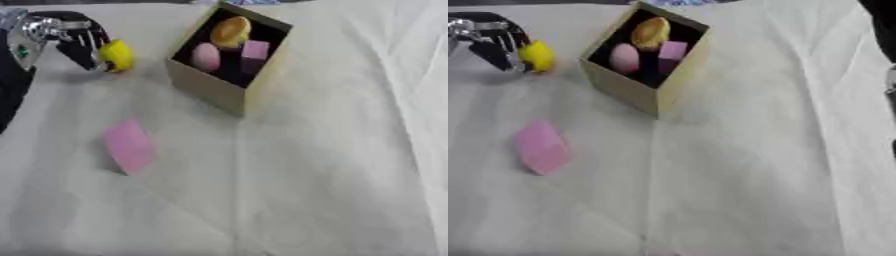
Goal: Pick up objects on the table and place them in the box.
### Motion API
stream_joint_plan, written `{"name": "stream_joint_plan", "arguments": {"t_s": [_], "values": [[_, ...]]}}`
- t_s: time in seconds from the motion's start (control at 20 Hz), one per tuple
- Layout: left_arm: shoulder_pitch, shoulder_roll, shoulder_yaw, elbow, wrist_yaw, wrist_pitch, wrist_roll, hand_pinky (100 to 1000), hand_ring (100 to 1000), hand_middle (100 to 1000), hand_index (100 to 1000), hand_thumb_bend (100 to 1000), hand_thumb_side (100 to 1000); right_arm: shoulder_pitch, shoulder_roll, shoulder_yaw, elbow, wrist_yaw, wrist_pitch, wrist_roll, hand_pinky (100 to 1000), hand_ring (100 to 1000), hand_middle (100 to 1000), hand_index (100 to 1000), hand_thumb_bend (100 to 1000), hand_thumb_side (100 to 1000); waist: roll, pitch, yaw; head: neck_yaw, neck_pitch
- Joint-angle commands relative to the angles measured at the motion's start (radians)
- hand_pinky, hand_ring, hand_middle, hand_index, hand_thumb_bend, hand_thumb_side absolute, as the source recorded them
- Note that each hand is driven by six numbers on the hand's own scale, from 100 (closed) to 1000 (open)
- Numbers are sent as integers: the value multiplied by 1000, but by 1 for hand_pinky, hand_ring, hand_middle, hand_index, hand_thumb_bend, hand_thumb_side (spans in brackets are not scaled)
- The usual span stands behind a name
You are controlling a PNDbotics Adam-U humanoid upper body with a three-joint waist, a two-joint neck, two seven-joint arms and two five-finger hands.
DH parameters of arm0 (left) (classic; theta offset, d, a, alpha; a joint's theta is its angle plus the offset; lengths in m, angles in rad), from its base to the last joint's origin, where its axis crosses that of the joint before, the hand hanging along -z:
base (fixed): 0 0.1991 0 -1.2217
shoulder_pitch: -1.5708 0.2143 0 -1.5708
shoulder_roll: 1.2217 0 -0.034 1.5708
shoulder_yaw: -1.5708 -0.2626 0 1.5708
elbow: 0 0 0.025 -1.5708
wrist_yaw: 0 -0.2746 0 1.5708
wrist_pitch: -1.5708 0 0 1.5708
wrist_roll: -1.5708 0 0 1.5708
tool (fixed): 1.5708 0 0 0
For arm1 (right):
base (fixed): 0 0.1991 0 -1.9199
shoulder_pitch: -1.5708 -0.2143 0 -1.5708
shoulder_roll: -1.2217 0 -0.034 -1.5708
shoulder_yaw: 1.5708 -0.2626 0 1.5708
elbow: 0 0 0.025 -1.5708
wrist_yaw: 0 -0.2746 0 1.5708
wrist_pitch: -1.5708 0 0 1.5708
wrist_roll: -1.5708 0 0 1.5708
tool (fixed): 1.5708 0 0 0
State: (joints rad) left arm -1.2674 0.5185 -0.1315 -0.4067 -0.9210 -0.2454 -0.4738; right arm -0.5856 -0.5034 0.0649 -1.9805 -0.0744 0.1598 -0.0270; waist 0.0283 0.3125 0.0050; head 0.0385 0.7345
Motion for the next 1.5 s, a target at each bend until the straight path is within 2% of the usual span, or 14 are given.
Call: {"name": "stream_joint_plan", "arguments": {"t_s": [0.05, 0.25, 0.45, 0.75, 1.1, 1.3, 1.5], "values": [[-16, 15, 6, -3, 24, 0, 28, 727, 654, 617, 739, 263, 298, -11, -22, -14, -20, -9, 2, -5, 906, 872, 602, 712, 100, 622, -2, -21, -3, 3, -11], [-14, 14, 6, -7, 45, -4, 37, 706, 618, 574, 684, 174, 219, -9, -20, -17, -20, -9, 5, -10, 906, 871, 601, 712, 100, 622, -1, -21, -5, 2, -10], [-15, 18, 3, -44, 61, 5, 76, 687, 592, 535, 640, 163, 158, -8, -18, -17, -20, -9, 6, -12, 906, 871, 601, 713, 100, 621, -1, -24, -5, 1, -8], [-36, 11, -22, -193, 89, 13, 95, 687, 595, 532, 650, 141, 137, -5, -16, -18, -20, -7, 2, -12, 906, 871, 601, 713, 100, 619, 0, -34, -5, -3, -3], [-64, -63, -112, -418, 224, 29, 27, 683, 591, 527, 652, 121, 139, -5, -9, -14, -20, -8, 2, -8, 906, 871, 600, 713, 100, 619, 3, -41, -12, 2, -1], [-65, -81, -169, -472, 298, 39, -27, 688, 596, 534, 660, 137, 142, -5, -8, -14, -20, -9, 2, -7, 906, 871, 600, 712, 100, 619, 6, -40, -17, 4, -1], [-62, -93, -205, -469, 331, 49, -73, 690, 602, 541, 667, 155, 154, -7, -7, -13, -20, -9, 4, -8, 906, 871, 600, 712, 100, 619, 8, -38, -19, 6, 0]]}}
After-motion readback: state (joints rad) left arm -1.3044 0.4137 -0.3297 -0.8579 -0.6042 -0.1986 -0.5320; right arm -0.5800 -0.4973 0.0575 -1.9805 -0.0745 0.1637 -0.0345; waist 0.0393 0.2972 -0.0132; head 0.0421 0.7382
